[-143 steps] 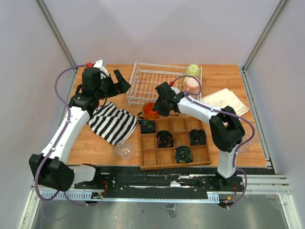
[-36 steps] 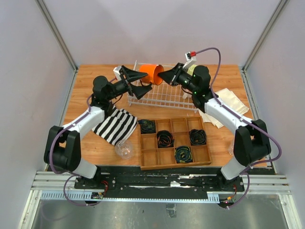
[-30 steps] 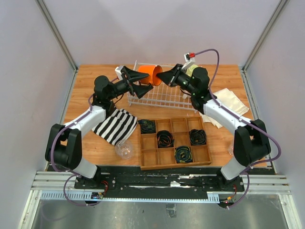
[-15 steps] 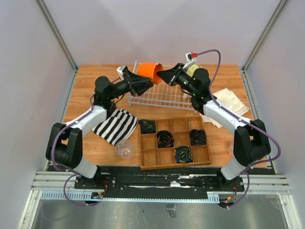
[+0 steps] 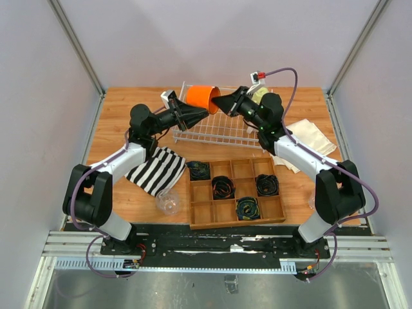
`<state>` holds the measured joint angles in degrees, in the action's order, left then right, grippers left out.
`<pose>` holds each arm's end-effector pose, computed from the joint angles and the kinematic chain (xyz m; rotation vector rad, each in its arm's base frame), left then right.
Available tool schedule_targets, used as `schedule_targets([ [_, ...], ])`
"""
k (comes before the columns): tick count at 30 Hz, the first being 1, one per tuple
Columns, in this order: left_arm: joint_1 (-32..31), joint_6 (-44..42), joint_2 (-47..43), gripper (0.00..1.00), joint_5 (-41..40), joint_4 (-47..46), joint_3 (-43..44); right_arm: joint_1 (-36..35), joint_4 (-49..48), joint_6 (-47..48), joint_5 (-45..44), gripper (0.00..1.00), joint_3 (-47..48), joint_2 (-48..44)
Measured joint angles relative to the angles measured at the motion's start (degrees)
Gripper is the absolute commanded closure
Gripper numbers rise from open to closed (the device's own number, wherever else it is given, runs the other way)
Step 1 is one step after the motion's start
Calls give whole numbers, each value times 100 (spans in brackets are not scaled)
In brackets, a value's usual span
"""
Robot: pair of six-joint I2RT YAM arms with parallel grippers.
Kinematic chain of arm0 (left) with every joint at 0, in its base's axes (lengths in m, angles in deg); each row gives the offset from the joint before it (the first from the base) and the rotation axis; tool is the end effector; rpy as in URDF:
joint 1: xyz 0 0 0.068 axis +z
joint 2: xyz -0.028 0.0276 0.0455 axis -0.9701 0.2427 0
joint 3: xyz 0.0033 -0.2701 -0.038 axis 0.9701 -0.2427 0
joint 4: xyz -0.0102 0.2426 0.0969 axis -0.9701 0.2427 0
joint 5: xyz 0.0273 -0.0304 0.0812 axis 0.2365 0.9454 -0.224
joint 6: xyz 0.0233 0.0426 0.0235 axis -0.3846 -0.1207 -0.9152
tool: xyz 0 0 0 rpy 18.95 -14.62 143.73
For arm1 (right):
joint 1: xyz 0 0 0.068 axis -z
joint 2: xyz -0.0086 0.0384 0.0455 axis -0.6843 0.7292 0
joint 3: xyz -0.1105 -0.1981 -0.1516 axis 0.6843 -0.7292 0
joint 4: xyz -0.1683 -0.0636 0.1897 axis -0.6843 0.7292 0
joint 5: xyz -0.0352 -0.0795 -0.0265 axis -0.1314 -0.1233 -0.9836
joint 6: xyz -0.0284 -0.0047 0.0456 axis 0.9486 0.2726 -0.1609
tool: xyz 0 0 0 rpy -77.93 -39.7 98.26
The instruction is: Load the cups into the dish rack
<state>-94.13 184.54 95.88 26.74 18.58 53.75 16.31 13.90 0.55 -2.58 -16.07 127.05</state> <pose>0.3159 -0.1311 0.3205 -0.5472 1.8049 -2.2747 0.3324 0.1847 0.3485 -0.1623 1.4931 1.3078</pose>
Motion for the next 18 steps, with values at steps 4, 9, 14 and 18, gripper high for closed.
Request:
schedule_targets([
  [4, -2, -13, 26, 99, 9, -2, -13, 0, 2, 24, -11, 92, -35, -2],
  [9, -26, -136, 221, 99, -2, -98, 26, 9, 234, 184, -11, 70, -81, -9],
  [14, -57, -540, 573, 99, 0, 85, 411, 46, 492, 284, -20, 53, -144, -81],
  [18, -63, -1152, 765, 100, -4, 671, 905, 199, 713, 367, -66, 44, -256, -345],
])
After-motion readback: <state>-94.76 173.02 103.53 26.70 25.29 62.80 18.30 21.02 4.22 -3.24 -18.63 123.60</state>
